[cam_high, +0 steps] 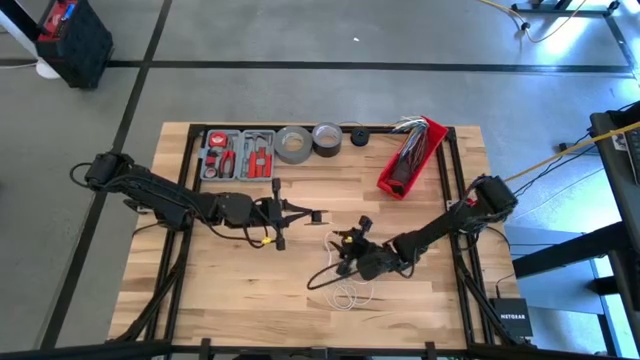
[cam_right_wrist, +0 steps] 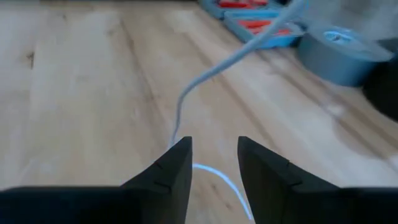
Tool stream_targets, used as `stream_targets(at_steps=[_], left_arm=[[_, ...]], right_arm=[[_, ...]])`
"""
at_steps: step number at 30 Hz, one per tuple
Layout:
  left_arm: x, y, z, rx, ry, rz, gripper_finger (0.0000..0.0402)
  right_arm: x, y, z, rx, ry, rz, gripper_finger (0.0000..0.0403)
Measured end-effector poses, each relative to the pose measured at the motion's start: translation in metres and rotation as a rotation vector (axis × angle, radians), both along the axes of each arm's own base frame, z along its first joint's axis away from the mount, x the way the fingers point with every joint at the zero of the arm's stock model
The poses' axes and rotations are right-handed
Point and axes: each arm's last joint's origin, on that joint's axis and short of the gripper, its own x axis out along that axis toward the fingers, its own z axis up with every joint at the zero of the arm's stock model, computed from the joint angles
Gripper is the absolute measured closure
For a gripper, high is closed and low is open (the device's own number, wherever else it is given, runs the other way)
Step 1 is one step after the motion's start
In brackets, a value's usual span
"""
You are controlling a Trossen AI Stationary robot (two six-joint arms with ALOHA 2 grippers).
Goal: Coil cords
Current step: Coil the white wire onto the black spool
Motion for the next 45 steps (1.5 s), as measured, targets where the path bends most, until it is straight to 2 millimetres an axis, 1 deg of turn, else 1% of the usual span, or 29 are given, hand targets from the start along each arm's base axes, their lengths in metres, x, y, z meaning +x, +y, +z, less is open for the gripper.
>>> stream_targets(at_steps=[3,7,10,13,17,21,24,27,33,36,40,41,45], left_arm=[[0.0,0.0,0.0,0.0,0.001,0.0,0.04],[0.0,0.0,-0.001,0.0,0.004,0.0,0.04],[0.0,0.0,-0.001,0.001,0.006,0.0,0.04],[0.0,0.0,-0.001,0.001,0.005,0.0,0.04],[0.0,0.0,-0.001,0.001,0.005,0.0,0.04],[0.0,0.0,0.0,0.007,0.005,0.0,0.04],[0.0,0.0,0.0,0.017,0.003,-0.001,0.04],[0.0,0.0,0.0,0.019,0.004,-0.001,0.04],[0.0,0.0,-0.001,0.015,0.007,-0.001,0.04],[0.0,0.0,-0.001,0.015,0.009,-0.001,0.04],[0.0,-0.001,-0.001,0.006,0.007,-0.003,0.04],[0.0,-0.001,-0.001,0.006,0.007,-0.003,0.04],[-0.002,0.0,0.002,0.004,-0.003,0.016,0.04]], right_arm=[[0.005,0.001,0.004,0.027,0.027,0.063,0.0272],[0.003,0.005,0.01,0.035,0.128,0.124,0.0272],[0.003,0.004,0.011,0.023,0.166,0.123,0.0272],[0.001,0.003,0.005,-0.025,0.217,0.132,0.0272],[0.0,0.002,-0.008,-0.193,0.336,0.191,0.0272],[0.009,-0.002,-0.023,-0.311,0.374,0.249,0.0272],[0.018,-0.01,-0.029,-0.391,0.363,0.236,0.0272],[0.025,-0.018,-0.027,-0.395,0.335,0.24,0.0272],[0.03,-0.024,-0.029,-0.305,0.342,0.382,0.0274],[0.031,-0.024,-0.028,-0.304,0.327,0.378,0.0299],[0.03,-0.023,-0.029,-0.295,0.332,0.395,0.0379],[0.029,-0.021,-0.03,-0.296,0.342,0.406,0.039],[0.019,-0.01,-0.026,-0.332,0.389,0.38,0.0388]])
